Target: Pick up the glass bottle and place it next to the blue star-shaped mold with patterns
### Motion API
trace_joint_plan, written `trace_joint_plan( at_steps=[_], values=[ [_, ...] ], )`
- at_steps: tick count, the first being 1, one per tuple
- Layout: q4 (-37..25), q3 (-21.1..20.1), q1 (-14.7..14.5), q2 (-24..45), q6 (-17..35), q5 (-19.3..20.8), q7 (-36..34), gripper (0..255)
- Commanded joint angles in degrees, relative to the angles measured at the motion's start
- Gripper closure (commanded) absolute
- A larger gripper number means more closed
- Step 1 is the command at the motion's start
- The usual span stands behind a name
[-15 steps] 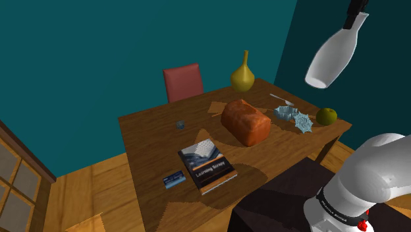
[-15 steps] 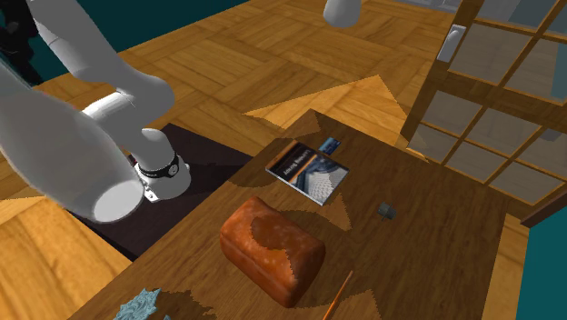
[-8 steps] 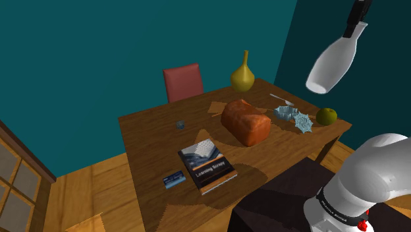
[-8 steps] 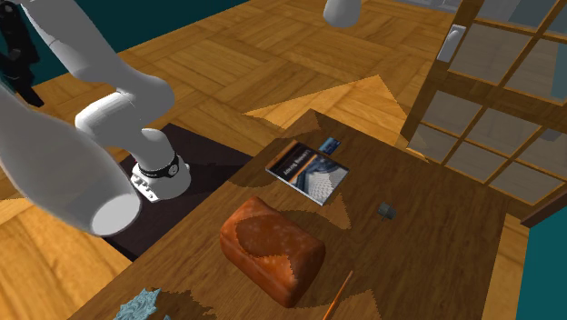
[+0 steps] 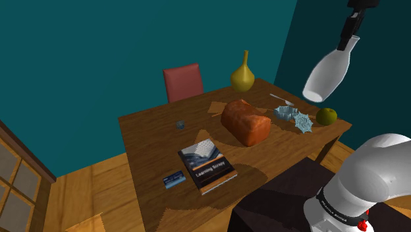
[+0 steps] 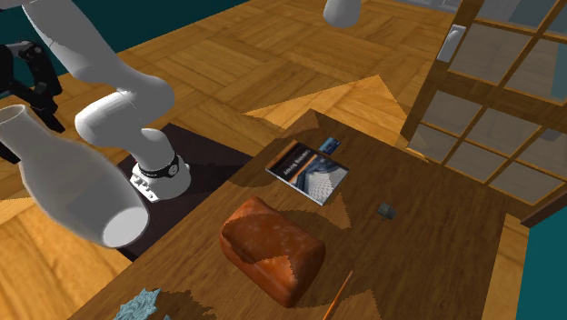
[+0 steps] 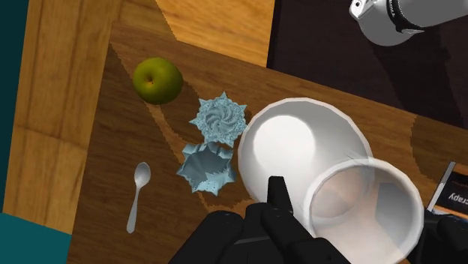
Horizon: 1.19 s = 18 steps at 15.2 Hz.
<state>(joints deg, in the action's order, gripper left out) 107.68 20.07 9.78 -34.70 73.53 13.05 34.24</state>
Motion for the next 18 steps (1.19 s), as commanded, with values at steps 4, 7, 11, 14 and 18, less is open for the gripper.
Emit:
trace_joint_plan(
  at_steps=[4,7,11,14,18],
  values=[
    [5.8,0.2,0.4,-2.1,3.7,0.5,-0.6,255],
    [8.9,0.4,0.6,-3.2,5.8,0.8,-0.9,255],
    [12.9,0.7,0.9,-4.5,8.6,1.3,-1.3,255],
    [15.8,0.9,1.1,-5.3,10.6,1.6,-1.5,255],
    [19.5,1.4,1.3,-6.3,13.4,2.1,-1.8,255]
  ],
)
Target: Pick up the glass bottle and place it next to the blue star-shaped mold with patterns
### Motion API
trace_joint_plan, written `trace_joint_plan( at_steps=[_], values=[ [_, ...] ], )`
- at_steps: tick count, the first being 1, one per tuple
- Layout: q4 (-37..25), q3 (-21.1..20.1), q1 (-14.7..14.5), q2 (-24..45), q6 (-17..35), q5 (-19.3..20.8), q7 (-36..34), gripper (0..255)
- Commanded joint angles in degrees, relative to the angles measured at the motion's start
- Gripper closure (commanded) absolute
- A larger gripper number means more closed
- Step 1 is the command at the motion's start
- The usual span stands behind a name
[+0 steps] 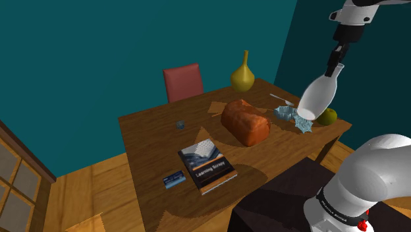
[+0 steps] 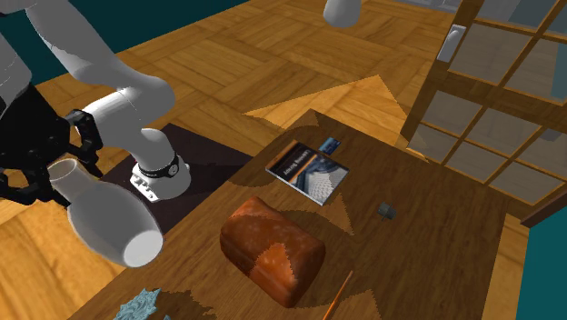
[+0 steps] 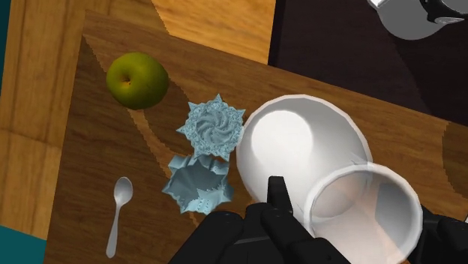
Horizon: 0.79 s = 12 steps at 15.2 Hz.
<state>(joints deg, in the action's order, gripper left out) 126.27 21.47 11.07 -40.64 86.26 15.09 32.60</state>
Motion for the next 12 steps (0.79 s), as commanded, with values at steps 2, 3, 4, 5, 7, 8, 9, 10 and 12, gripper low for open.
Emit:
trace_joint_plan(
  at_steps=[2,3,4,5,7,8,9,10,12],
  values=[
    [2.7,0.2,0.2,-0.7,2.1,0.3,-0.3,255],
    [3.6,0.3,0.3,-0.9,2.8,0.5,-0.4,255],
    [4.5,0.5,0.3,-1.1,3.5,0.6,-0.5,255],
    [5.4,0.6,0.4,-1.2,4.2,0.7,-0.5,255],
    [7.1,0.9,0.5,-1.5,5.6,1.0,-0.7,255],
    [7.9,1.0,0.6,-1.7,6.3,1.2,-0.7,255],
    [8.7,1.2,0.7,-1.8,7.0,1.3,-0.8,255],
    [9.5,1.3,0.7,-1.9,7.7,1.4,-0.9,255],
    [11.1,1.7,0.9,-2.1,9.2,1.8,-1.0,255]
  ],
)
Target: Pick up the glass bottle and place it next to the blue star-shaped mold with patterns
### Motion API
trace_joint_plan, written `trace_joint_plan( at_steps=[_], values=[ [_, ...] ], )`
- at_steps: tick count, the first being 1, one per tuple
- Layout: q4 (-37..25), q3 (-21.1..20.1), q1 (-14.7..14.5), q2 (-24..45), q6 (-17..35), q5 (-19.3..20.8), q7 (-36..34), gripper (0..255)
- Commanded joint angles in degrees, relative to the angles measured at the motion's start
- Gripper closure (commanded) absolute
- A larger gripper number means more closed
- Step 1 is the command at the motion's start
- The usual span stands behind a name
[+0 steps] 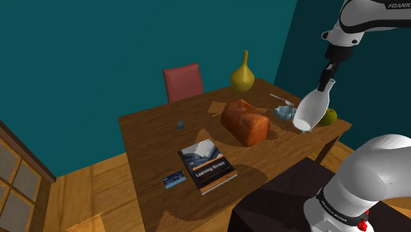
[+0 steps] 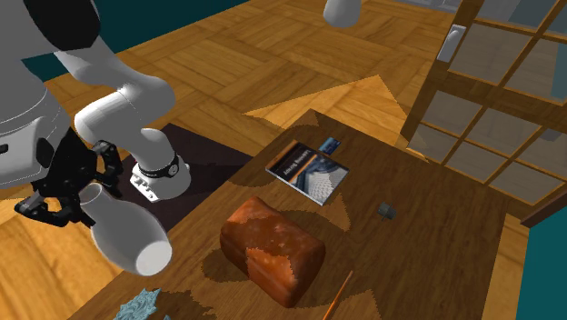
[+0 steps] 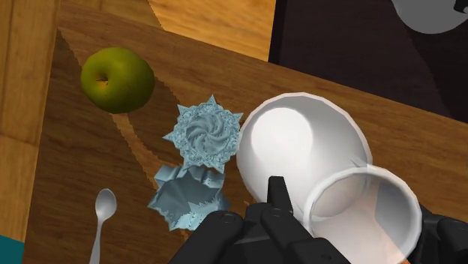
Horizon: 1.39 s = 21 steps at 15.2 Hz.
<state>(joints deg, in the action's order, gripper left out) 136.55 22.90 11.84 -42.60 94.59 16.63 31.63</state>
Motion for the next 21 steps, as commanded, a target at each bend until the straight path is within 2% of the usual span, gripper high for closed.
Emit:
trace_joint_plan(
  at_steps=[1,14,21],
  values=[
    [1.6,0.4,0.2,-0.2,1.6,0.4,-0.1,255],
    [11.1,3.0,1.0,0.3,11.5,2.6,-0.7,255],
    [11.4,3.1,1.0,0.4,11.9,2.7,-0.7,255]
  ],
)
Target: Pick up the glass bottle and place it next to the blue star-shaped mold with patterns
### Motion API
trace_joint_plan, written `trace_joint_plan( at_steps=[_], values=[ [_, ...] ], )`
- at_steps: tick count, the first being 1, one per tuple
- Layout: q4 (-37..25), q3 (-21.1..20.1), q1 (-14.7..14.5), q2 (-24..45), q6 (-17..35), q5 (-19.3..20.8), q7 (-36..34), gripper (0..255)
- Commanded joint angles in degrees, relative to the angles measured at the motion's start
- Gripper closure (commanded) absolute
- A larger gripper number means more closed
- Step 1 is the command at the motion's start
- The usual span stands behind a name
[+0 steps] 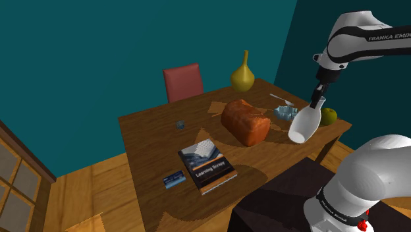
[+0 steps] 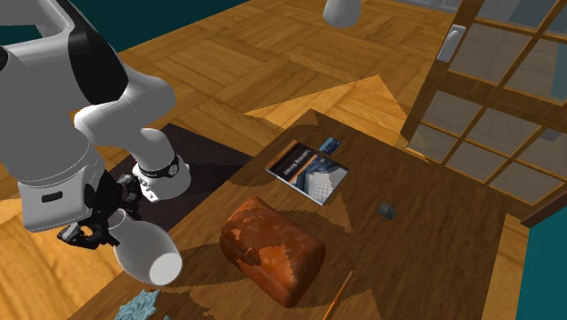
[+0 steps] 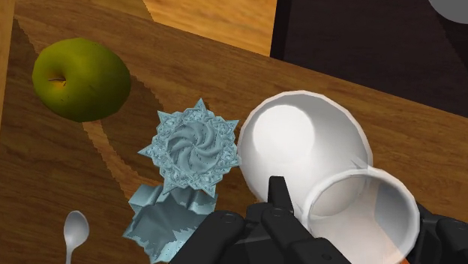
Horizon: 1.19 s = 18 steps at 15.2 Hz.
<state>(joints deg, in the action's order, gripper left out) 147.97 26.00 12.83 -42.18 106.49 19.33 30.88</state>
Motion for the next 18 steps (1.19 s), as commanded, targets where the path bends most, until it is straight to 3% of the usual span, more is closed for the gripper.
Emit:
trace_joint_plan(
  at_steps=[1,2,7,11,18],
  values=[
    [0.0,0.0,0.0,0.0,0.0,0.0,0.0,255],
    [0.0,0.0,0.0,0.0,0.0,0.0,0.0,0],
    [0.0,0.0,0.0,0.0,0.0,0.0,0.0,0],
    [-6.8,-2.0,-0.7,-0.5,-7.3,-1.8,0.3,0],
    [-6.8,-2.0,-0.7,-0.5,-7.3,-1.8,0.3,0]
  ],
)
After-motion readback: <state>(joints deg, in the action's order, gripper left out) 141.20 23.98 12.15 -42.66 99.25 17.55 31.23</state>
